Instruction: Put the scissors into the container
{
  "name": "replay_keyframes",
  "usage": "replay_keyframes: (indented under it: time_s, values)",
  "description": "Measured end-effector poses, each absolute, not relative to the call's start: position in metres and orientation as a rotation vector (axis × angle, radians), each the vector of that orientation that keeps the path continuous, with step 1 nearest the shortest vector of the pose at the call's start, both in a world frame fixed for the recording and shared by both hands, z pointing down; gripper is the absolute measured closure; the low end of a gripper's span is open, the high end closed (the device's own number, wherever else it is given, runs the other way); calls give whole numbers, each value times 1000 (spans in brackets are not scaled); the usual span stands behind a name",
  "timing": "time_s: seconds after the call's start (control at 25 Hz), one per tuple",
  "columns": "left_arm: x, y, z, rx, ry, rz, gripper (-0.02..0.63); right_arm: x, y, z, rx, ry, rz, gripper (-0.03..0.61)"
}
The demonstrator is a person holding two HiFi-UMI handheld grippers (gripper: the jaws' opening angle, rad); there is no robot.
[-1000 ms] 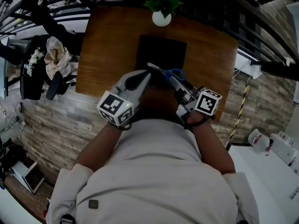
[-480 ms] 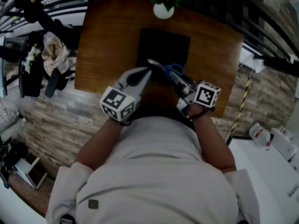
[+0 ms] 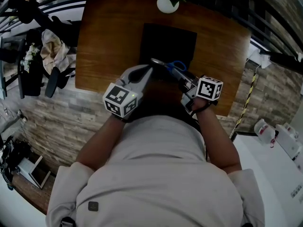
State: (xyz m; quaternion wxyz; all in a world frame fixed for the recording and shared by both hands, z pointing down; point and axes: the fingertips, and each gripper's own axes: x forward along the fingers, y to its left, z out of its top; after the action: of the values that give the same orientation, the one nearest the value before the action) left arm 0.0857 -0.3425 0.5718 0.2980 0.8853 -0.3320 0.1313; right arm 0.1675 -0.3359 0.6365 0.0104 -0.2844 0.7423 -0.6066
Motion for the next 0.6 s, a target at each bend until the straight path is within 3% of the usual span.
replay_keyframes:
  time_s: [0.6]
  values:
    - [78, -352, 615, 2303, -833, 419, 611, 152, -343, 681, -927, 2326, -2011, 518]
